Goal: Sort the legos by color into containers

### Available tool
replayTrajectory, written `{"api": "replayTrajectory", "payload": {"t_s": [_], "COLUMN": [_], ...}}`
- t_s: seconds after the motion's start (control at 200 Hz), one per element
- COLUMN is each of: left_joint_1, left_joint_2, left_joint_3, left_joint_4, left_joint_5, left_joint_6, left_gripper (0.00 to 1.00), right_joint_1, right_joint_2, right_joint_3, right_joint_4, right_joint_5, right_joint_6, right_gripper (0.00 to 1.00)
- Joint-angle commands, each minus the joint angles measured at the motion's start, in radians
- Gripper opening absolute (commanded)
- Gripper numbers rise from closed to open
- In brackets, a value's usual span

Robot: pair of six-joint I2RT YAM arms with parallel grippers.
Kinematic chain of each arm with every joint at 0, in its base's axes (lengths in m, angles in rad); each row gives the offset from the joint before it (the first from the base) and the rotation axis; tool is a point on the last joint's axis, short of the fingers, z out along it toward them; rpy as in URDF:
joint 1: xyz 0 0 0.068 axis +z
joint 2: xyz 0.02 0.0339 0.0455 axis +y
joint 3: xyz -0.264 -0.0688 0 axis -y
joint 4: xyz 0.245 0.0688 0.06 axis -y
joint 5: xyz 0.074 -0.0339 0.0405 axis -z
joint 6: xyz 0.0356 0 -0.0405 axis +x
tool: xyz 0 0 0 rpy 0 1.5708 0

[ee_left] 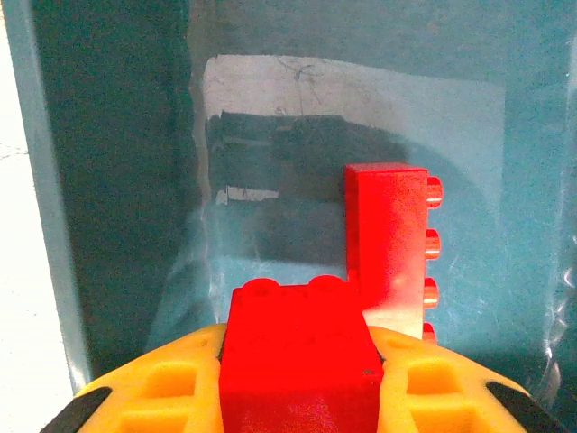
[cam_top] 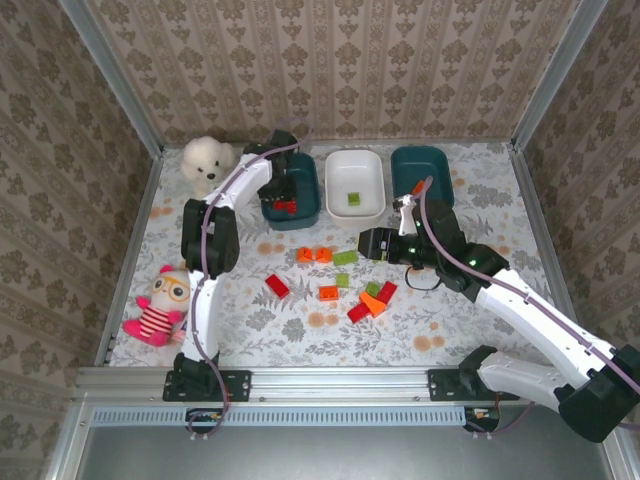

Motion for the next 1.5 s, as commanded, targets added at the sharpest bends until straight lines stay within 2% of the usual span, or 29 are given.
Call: {"api": "replayTrajectory", "payload": {"t_s": [0.0,0.505,0.67,0.795,0.895,0.91,1.0,1.15,1.295,1.495], "left_joint_1": [0.006,0.006,0.002,-0.035,-0.047,-0.074,-0.105,-0.206,-0.295,-0.312], "left_joint_2": [0.023,-0.081,-0.220,-0.422,-0.622,-0.654,-0.837,-1.102,-1.302,-1.430], "left_joint_3": [0.027,0.076,0.041,-0.145,-0.408,-0.451,-0.710,-1.044,-1.231,-1.298], "left_joint_4": [-0.037,-0.055,-0.025,0.090,0.238,0.258,0.397,0.527,0.538,0.471], "left_joint_5": [0.009,0.019,0.064,0.120,0.194,0.207,0.273,0.261,0.178,0.127], "left_joint_6": [0.010,0.005,-0.044,-0.060,-0.096,-0.106,-0.181,-0.280,-0.368,-0.412], "left_gripper": [0.29,0.61,0.66,0.72,0.76,0.76,0.78,0.80,0.81,0.81], "right_joint_1": [-0.007,-0.022,-0.042,-0.063,-0.065,-0.067,-0.091,-0.120,-0.123,-0.129], "right_joint_2": [0.016,0.042,0.136,0.254,0.325,0.327,0.417,0.574,0.701,0.819], "right_joint_3": [0.013,0.130,0.199,0.230,0.247,0.247,0.250,0.297,0.360,0.401], "right_joint_4": [-0.022,-0.298,-0.404,-0.463,-0.473,-0.470,-0.447,-0.425,-0.439,-0.417], "right_joint_5": [0.013,0.189,0.209,0.175,0.178,0.181,0.173,0.146,0.159,0.176], "right_joint_6": [0.010,-0.057,-0.140,-0.216,-0.267,-0.274,-0.306,-0.359,-0.385,-0.393], "right_gripper": [0.67,0.67,0.67,0.67,0.67,0.67,0.68,0.70,0.69,0.61]}}
